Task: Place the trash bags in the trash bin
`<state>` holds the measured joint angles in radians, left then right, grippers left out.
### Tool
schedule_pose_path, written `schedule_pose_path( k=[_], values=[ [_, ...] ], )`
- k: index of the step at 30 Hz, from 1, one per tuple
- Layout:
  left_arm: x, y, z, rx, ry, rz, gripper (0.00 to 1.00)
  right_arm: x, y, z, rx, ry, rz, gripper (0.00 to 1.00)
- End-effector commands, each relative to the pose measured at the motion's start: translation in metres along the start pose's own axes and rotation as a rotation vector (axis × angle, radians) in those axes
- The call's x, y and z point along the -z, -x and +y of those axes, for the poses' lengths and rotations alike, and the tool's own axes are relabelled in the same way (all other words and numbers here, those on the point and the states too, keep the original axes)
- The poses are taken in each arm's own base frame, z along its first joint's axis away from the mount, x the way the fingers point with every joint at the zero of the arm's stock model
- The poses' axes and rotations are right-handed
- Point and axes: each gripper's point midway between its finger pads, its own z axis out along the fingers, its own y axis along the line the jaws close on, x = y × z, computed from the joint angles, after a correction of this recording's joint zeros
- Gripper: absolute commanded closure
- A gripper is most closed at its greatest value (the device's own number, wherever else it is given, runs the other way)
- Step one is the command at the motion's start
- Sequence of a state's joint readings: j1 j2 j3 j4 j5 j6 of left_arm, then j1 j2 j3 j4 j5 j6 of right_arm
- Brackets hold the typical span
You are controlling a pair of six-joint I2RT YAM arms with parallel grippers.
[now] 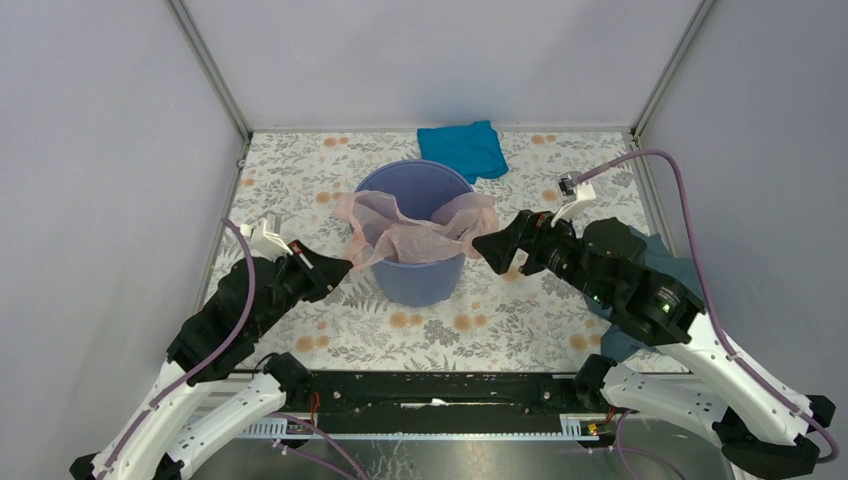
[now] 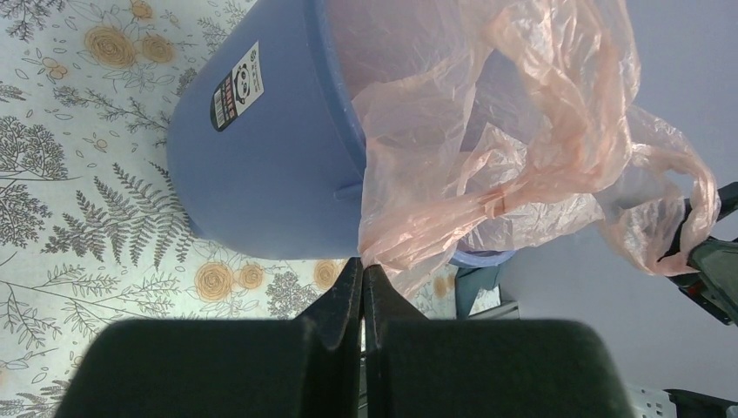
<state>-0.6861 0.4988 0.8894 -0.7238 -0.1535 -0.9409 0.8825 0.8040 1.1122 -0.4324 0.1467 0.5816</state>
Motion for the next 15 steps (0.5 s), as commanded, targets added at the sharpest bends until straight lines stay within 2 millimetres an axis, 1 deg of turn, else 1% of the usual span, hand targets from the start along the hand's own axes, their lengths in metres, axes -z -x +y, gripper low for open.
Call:
schedule_pose_path(
  k=[1,3,4,5,7,8,9,10,12,13,14,15],
  values=[
    [0.002,0.010,-0.007,-0.022,-0.032,-0.042,1.00,-0.002,0.019,0.007,0.009,0.023,-0.080,0.07],
    [0.001,0.010,-0.002,-0.026,-0.015,-0.053,1.00,-0.009,0.020,0.007,0.039,0.029,-0.097,0.17],
    [0.000,0.011,0.001,-0.026,-0.006,-0.063,1.00,-0.012,0.023,0.004,0.062,0.016,-0.115,0.26],
    [-0.001,0.011,0.004,-0.027,0.005,-0.071,1.00,-0.015,0.029,-0.001,0.084,-0.017,-0.141,0.36],
    [-0.004,0.011,0.012,-0.029,0.030,-0.085,1.00,-0.020,0.044,-0.022,0.134,-0.147,-0.200,0.63],
    [-0.006,0.010,0.016,-0.031,0.042,-0.089,1.00,-0.021,0.054,-0.032,0.162,-0.213,-0.233,0.74],
    [-0.009,0.009,0.021,-0.030,0.059,-0.092,1.00,-0.023,0.063,-0.039,0.202,-0.272,-0.263,0.82],
    [-0.011,0.008,0.025,-0.029,0.073,-0.094,1.00,-0.027,0.071,-0.045,0.241,-0.315,-0.279,0.88],
    [-0.016,0.005,0.030,-0.024,0.090,-0.099,1.00,-0.037,0.085,-0.052,0.289,-0.357,-0.279,0.94],
    [-0.019,0.004,0.032,-0.024,0.094,-0.097,1.00,-0.043,0.089,-0.057,0.294,-0.370,-0.264,0.95],
    [-0.021,0.003,0.033,-0.021,0.095,-0.095,1.00,-0.050,0.089,-0.064,0.295,-0.377,-0.242,0.94],
    [-0.024,0.001,0.034,-0.022,0.097,-0.090,1.00,-0.055,0.091,-0.070,0.294,-0.387,-0.230,0.93]
  ],
)
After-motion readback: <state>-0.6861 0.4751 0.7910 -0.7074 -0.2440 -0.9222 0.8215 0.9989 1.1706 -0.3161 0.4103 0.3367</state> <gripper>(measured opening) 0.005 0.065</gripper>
